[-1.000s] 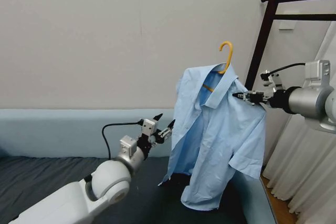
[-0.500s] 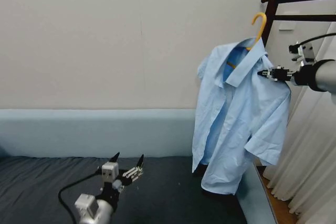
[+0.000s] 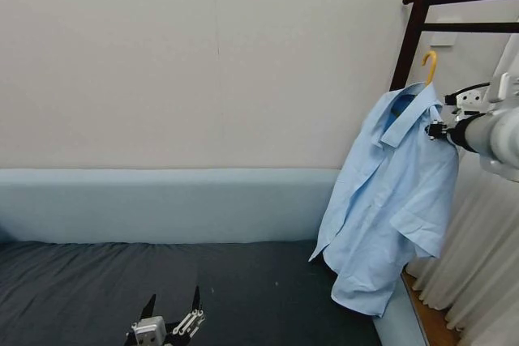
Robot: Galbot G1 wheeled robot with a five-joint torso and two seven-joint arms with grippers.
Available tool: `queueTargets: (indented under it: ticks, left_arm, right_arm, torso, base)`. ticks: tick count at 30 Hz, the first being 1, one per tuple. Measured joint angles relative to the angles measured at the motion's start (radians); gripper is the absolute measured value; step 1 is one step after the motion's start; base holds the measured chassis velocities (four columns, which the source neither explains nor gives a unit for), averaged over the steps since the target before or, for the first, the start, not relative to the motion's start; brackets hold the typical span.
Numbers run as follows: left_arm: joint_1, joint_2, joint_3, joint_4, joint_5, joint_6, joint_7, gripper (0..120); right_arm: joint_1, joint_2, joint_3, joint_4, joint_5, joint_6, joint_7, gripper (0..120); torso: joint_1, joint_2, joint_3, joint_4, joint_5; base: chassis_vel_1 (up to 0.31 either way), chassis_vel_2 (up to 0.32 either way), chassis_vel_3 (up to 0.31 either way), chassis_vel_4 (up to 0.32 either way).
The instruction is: Pick up the clothes from the sofa and hang them on the clothes hanger.
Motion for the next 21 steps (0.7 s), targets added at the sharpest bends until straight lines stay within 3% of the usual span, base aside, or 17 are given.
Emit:
queueTargets:
  ticks: [4, 8, 17, 21]
  left_arm:
    - [0.003, -0.009, 0.005, 0.004, 0.001, -0.003, 0.0, 100]
    - [0.01, -0.013, 0.008, 0.011, 0.004, -0.013, 0.0, 100]
    - [0.009, -0.009, 0.011, 0.015, 0.0, -0.022, -0.002, 100]
    - [0.003, -0.006, 0.006, 0.014, 0.0, -0.013, -0.004, 100]
  right_arm:
    - [0.075, 0.078, -0.078, -0.127, -0.095, 0.0, -0.004, 6]
    - [0.206, 0.186, -0.173, -0.34, -0.166, 0.0, -0.001, 6]
    - [0.33, 0.306, -0.255, -0.609, -0.359, 0.002, -0.124, 6]
    - [0.369, 0.338, -0.266, -0.668, -0.393, 0.004, -0.179, 6]
  torso:
    - [0.0, 0.0, 0.0, 0.0, -0.0001]
    - [0.0, 0.0, 0.0, 0.0006, -0.0006]
    - [0.0, 0.0, 0.0, 0.0002, -0.0003]
    - [0.0, 0.0, 0.0, 0.0003, -0.0005]
  base:
    - [0.0, 0.0, 0.0, 0.0]
    - [0.0, 0.0, 0.0, 0.0]
    - [0.0, 0.0, 0.0, 0.0]
    - [0.0, 0.0, 0.0, 0.0]
